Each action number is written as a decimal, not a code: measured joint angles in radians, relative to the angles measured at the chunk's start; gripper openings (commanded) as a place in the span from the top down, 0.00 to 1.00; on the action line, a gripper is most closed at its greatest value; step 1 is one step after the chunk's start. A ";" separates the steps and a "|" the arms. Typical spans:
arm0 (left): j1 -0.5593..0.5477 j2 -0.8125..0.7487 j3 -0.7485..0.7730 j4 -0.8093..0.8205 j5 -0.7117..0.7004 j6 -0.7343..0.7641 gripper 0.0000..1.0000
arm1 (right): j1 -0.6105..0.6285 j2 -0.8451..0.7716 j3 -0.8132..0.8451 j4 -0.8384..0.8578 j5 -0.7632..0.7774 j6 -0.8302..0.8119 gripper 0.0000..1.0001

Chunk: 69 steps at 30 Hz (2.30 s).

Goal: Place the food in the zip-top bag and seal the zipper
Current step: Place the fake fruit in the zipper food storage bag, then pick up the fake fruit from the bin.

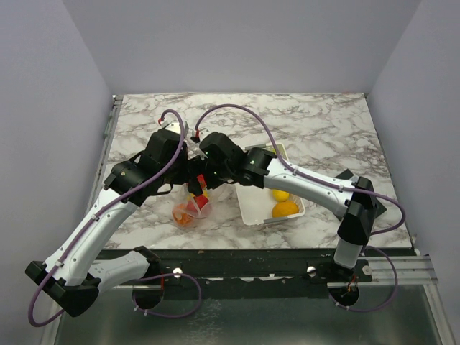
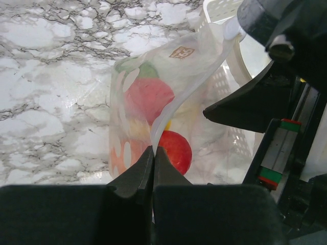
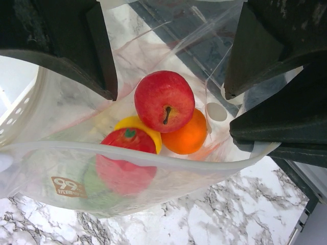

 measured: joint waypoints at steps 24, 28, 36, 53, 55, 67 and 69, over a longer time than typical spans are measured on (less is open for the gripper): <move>-0.001 0.003 -0.002 0.011 0.001 0.000 1.00 | 0.003 -0.328 -0.077 -0.042 0.186 0.035 0.14; -0.001 0.007 -0.002 0.012 0.001 0.000 1.00 | 0.003 -0.386 -0.118 -0.072 0.274 0.045 0.14; -0.001 0.017 -0.002 0.019 0.001 0.000 1.00 | 0.003 -0.445 -0.197 -0.169 0.415 0.089 0.16; -0.001 0.018 -0.017 0.038 0.007 0.000 1.00 | -0.026 -0.457 -0.374 -0.408 0.513 0.234 0.11; -0.001 0.018 -0.017 0.039 0.008 0.000 1.00 | -0.039 -0.457 -0.390 -0.413 0.513 0.237 0.11; -0.001 0.011 -0.031 0.047 0.011 0.001 1.00 | -0.172 -0.348 -0.468 -0.393 0.445 0.225 0.11; -0.001 0.010 -0.031 0.048 0.011 0.001 1.00 | -0.183 -0.319 -0.469 -0.386 0.437 0.222 0.11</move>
